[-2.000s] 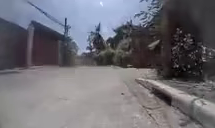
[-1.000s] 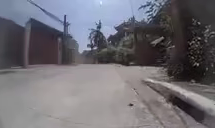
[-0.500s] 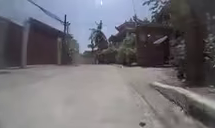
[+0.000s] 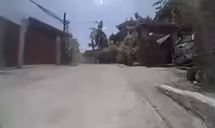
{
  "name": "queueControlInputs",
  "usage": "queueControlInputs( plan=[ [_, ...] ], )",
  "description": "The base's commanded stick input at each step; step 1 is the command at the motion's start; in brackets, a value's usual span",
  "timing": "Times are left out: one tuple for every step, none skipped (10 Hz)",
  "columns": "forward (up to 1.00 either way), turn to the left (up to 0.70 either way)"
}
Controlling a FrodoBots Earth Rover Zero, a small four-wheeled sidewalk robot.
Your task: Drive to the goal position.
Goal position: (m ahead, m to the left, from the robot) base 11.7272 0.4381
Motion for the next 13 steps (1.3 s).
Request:
queueControlInputs(
  plan=[
    [0.85, 0.00],
    [0.85, 0.00],
    [0.85, 0.00],
    [0.85, 0.00],
    [0.85, 0.00],
    [0.85, 0.00],
    [0.85, 0.00],
    [0.85, 0.00],
    [0.85, 0.00],
    [0.85, 0.00],
    [0.85, 0.00],
    [0.85, 0.00],
    [0.85, 0.00]
  ],
)
